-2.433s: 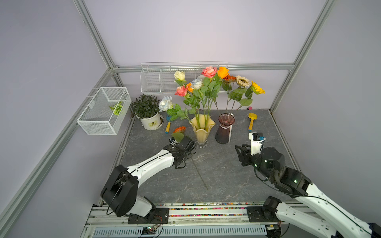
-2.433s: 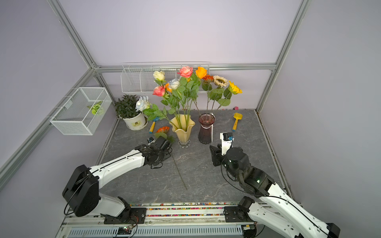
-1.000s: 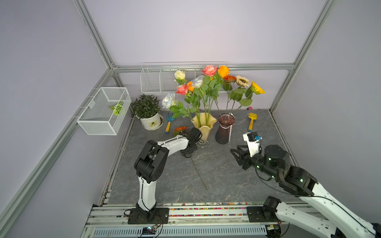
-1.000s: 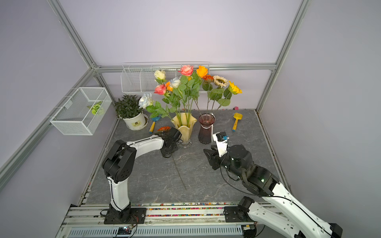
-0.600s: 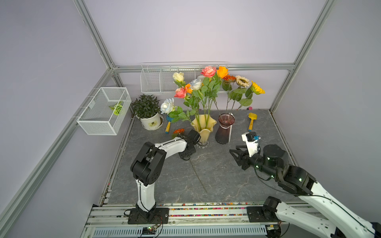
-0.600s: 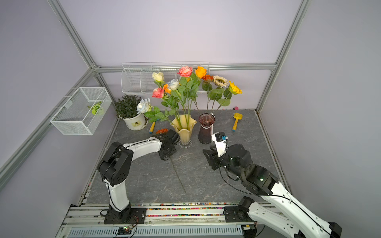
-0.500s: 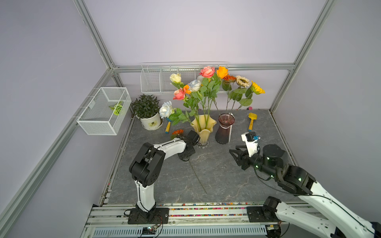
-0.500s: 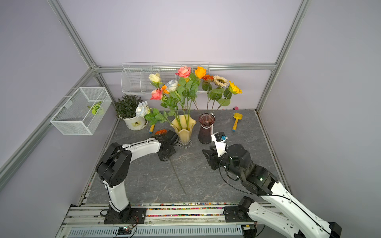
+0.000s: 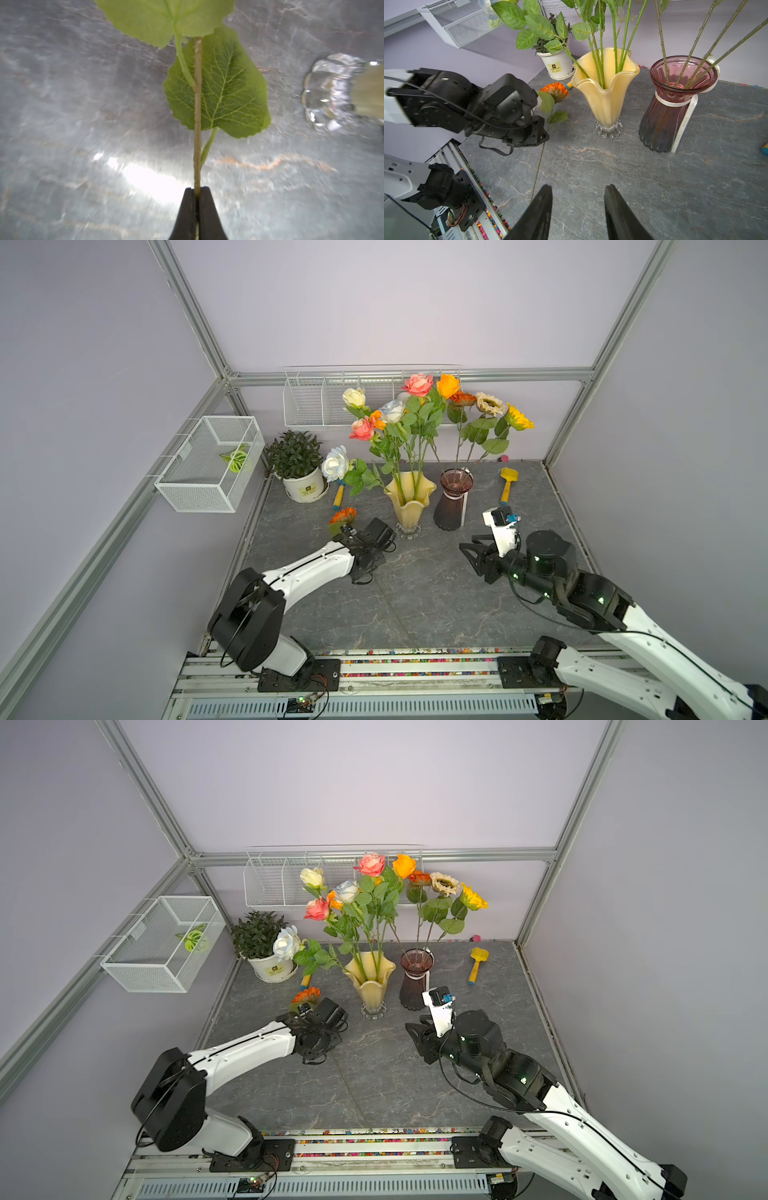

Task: Arrange the flowers in different vases according to their variety
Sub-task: Pick up the flower at the center of the board.

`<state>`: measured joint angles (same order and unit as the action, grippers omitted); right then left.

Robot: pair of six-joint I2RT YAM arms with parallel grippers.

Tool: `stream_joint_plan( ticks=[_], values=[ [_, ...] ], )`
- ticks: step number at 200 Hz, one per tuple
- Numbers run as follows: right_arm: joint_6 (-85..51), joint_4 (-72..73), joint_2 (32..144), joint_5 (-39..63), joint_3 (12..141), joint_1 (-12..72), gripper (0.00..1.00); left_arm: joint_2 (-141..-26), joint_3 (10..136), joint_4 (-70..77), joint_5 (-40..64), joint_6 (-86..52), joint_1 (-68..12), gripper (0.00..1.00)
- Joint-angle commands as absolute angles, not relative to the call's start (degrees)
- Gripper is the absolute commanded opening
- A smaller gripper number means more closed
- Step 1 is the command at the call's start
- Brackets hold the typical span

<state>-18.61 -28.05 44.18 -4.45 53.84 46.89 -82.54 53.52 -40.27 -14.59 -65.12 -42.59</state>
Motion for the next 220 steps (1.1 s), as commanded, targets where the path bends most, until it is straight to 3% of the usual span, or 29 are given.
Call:
stream_joint_plan(
  ticks=[1,59,97,145,220],
  values=[
    [-19.50,-26.97,44.43,-4.30,54.39,47.72,0.47,-75.76,51.30,-44.77,-17.11,-70.38,-44.24,0.00],
    [-19.33,-28.81,44.10,-5.96,55.80,48.52,0.47,-49.78,43.83,-51.59,-22.38,-82.64,-48.66,0.00],
    [-19.25,-30.13,43.59,-6.98,56.16,48.60,0.47,-36.54,50.14,-51.92,-30.31,-76.25,-49.39,0.00],
    [-20.03,-31.84,42.79,-8.74,55.39,48.63,0.46,-45.78,70.92,-45.51,-35.32,-52.79,-49.41,0.00],
    [-25.13,-37.90,39.32,-21.62,54.18,48.60,0.47,-64.95,100.02,-26.04,-23.17,-24.07,-49.45,0.00]
  ],
)
